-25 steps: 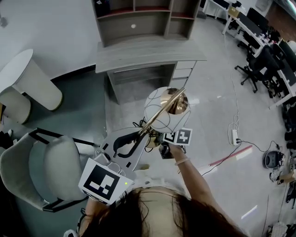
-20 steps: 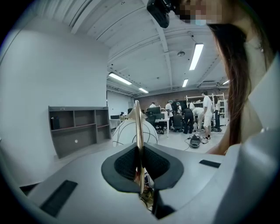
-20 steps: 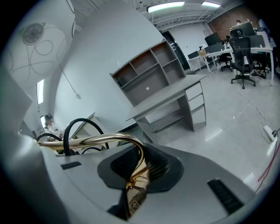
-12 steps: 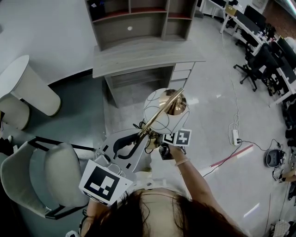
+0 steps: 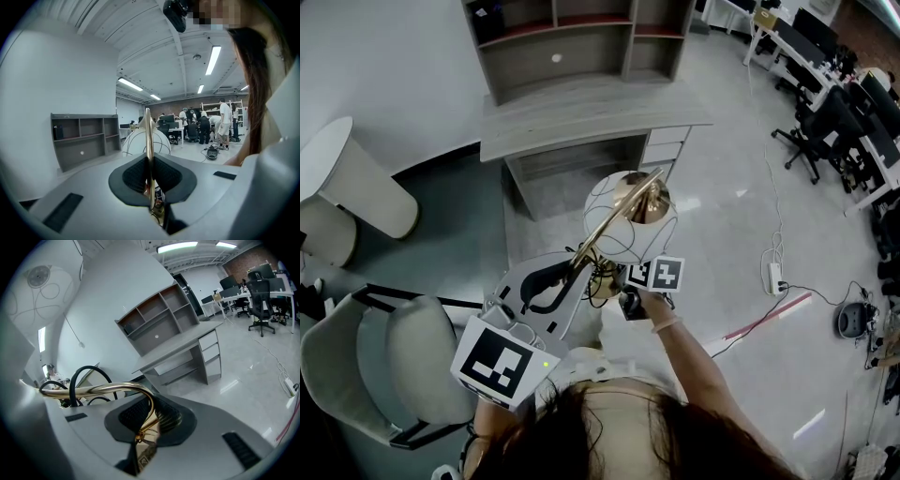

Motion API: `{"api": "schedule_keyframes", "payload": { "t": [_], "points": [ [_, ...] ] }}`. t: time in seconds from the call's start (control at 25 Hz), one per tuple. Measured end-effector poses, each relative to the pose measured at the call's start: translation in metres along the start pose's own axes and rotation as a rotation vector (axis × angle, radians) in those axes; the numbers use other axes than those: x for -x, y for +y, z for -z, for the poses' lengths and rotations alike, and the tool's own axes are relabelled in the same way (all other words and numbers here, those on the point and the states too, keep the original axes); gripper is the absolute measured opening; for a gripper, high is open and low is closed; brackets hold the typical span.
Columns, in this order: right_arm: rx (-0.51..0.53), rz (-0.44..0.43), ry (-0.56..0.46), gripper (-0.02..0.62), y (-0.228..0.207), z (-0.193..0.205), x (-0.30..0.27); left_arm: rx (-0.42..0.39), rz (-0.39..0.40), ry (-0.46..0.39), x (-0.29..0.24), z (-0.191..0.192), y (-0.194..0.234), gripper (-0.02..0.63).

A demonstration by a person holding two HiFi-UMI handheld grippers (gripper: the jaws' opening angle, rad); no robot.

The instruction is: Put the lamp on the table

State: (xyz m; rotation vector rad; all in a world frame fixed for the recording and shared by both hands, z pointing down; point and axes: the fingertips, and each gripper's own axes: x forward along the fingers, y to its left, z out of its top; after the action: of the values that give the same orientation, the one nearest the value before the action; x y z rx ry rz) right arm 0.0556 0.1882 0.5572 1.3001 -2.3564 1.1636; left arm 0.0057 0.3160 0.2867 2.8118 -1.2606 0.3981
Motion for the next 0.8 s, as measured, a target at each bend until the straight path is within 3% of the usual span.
{"api": "schedule_keyframes", "payload": {
  "t": [0.8],
  "points": [
    [-0.004,0.025,-0.013,0.052,-0.026,-0.044,-0.036,-0.024,-0.047,-0.026,-0.050,-0.007,0.049,0.021]
  ]
}}
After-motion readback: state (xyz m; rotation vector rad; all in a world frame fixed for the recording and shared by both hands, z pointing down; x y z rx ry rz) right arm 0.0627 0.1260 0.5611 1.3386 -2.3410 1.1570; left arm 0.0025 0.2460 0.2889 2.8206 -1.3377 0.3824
